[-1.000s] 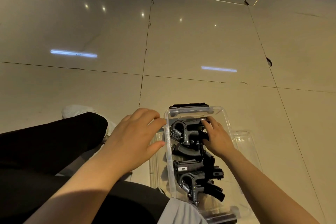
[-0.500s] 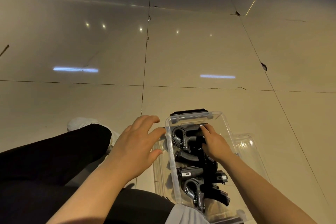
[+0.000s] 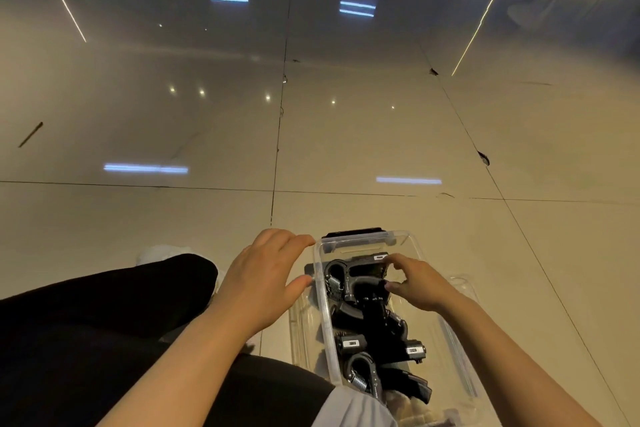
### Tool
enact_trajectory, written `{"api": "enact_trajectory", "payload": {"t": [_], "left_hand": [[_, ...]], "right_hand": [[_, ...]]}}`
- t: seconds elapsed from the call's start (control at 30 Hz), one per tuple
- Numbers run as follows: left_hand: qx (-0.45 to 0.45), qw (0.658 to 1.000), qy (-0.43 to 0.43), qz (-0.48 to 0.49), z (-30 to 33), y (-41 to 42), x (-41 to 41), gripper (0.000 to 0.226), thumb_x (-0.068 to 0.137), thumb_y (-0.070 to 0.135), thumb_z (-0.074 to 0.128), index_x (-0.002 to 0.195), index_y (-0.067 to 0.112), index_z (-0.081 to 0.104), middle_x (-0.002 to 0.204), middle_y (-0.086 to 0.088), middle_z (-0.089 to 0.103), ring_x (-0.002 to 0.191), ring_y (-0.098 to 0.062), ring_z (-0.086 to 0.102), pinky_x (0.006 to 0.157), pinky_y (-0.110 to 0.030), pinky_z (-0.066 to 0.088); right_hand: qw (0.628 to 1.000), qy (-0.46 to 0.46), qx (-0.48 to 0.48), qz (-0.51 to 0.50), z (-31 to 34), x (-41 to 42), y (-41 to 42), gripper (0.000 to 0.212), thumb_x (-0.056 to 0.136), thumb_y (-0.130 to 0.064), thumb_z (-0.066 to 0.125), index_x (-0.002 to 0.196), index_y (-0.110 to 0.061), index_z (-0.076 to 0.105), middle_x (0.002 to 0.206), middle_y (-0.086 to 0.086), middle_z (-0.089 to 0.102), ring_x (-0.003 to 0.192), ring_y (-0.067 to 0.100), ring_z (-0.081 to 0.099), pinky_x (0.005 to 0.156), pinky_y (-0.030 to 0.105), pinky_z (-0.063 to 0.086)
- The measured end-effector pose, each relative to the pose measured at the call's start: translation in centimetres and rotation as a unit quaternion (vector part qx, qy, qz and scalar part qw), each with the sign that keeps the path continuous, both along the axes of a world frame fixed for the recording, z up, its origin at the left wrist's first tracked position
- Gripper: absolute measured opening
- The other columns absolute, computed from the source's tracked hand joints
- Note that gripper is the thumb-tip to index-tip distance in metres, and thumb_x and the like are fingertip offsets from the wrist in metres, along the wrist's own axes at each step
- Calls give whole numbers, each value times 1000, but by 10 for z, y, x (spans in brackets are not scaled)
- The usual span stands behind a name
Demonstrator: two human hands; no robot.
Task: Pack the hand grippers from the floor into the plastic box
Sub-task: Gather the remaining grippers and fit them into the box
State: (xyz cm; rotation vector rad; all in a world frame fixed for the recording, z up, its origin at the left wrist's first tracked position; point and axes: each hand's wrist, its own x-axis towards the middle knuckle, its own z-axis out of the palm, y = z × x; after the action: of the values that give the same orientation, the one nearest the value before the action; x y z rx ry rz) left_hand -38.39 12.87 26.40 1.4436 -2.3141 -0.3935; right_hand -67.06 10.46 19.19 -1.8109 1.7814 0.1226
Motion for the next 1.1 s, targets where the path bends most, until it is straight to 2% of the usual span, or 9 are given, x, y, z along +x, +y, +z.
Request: {"api": "enact_trajectory", "payload": {"t": [0.13,0.23,0.4,0.53,0.7,0.87,1.0,1.07,1.1], "left_hand": [[-22,999,22,36,11,14,10,33,90,35,55,122,28,56,117,12,55,114,-8,44,87,-21,37],[-61,993,48,86,17,23,24,24,85,29,65,108,23,65,103,10,61,103,-11,52,78,-22,39],[-67,966,150,198,52,46,57,13,87,26,62,100,25,65,91,16,61,85,-2,55,72,-13,40],[-121,945,155,261,90,73,114,5,86,23,63,89,25,67,79,18,62,73,6,56,65,-14,46],[-181,895,142,381,141,107,217,6,86,22,63,86,26,67,77,20,62,74,5,58,65,-16,46],[-135,854,157,478,169,130,310,6,86,23,63,88,27,67,84,16,65,80,3,59,70,-15,44],[-93,826,138,539,149,138,358,7,85,32,63,92,30,64,84,15,64,80,0,59,70,-19,46],[-98,802,150,569,119,135,370,6,84,34,64,89,31,64,83,17,64,79,3,58,70,-18,46],[-83,798,149,578,104,133,374,7,84,35,63,89,30,64,83,18,64,79,3,58,71,-17,46]], "right_hand": [[998,-64,-15,-1,33,26,7,43,90,-26,61,131,-21,49,128,3,59,111,16,57,89,25,45],[991,-119,-59,14,61,59,9,29,92,-22,59,120,-22,59,109,-2,67,83,6,63,70,15,48],[967,-218,-117,64,120,132,6,18,91,-25,60,109,-26,62,71,-6,68,60,12,62,56,23,49],[944,-262,-130,154,173,208,3,21,91,-28,59,111,-24,61,75,-2,68,60,10,60,59,23,52],[905,-279,-134,290,237,313,8,14,91,-31,58,105,-29,61,72,-4,67,60,6,63,65,26,53],[865,-308,-119,378,274,424,4,17,89,-29,61,106,-25,62,78,-3,70,66,10,68,72,26,55],[851,-260,-95,447,241,512,0,23,89,-36,59,111,-26,61,89,-2,70,79,11,67,76,28,54],[838,-116,-107,522,206,546,-4,36,89,-41,58,122,-28,55,107,-2,65,96,14,62,84,30,49],[812,-20,-115,572,192,560,-7,42,89,-42,59,127,-28,51,118,-1,60,106,17,57,88,31,46]]}}
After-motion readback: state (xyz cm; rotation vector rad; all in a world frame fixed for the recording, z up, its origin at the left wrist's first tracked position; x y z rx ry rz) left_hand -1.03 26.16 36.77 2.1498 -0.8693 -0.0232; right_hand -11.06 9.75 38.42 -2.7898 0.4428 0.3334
